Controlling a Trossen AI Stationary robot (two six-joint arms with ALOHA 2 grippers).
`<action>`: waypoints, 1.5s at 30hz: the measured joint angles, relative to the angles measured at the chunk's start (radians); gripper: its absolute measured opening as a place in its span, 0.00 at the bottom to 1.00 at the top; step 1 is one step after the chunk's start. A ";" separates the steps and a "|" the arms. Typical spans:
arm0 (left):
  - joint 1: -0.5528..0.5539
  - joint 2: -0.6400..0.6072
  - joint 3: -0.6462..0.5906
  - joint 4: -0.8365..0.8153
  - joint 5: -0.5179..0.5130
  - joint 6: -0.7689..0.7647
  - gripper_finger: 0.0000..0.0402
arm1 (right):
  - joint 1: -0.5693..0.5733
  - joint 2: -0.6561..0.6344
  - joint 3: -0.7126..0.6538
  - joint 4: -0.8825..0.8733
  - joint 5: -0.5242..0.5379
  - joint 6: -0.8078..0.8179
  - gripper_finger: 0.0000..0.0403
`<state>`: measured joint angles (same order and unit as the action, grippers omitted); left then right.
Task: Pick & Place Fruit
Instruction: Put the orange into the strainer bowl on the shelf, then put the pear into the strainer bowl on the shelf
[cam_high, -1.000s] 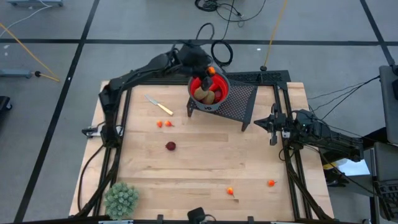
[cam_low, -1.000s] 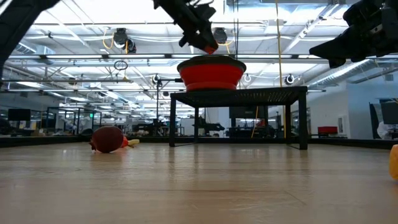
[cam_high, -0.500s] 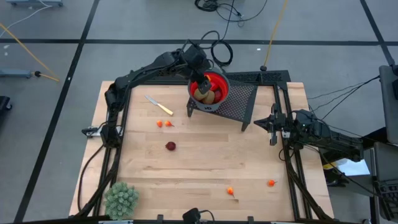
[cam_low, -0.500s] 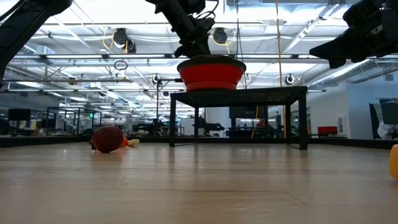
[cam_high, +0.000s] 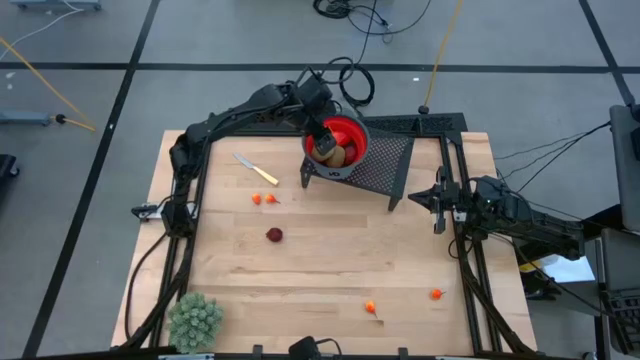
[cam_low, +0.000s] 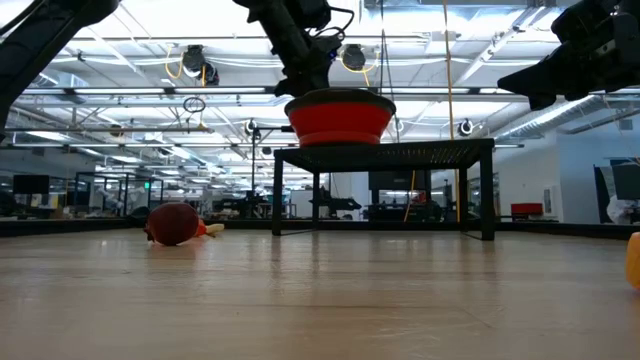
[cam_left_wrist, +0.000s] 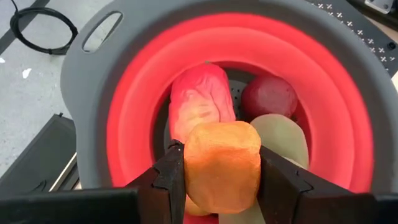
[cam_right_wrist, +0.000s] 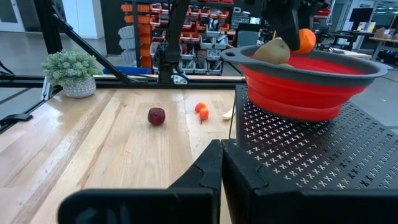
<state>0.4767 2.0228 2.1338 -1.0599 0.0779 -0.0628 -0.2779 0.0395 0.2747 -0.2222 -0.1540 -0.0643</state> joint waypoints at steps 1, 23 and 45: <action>0.000 0.000 0.000 -0.001 0.000 0.000 0.36 | 0.000 0.000 0.000 0.000 0.000 0.000 0.00; 0.001 0.000 0.000 0.000 -0.001 -0.009 0.42 | 0.000 0.000 0.000 0.000 0.000 0.000 0.00; -0.004 -0.128 -0.001 0.013 -0.037 -0.057 0.47 | 0.000 0.000 0.000 0.000 -0.004 0.000 0.00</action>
<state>0.4727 1.8945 2.1326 -1.0470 0.0410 -0.1198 -0.2777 0.0399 0.2748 -0.2222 -0.1578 -0.0639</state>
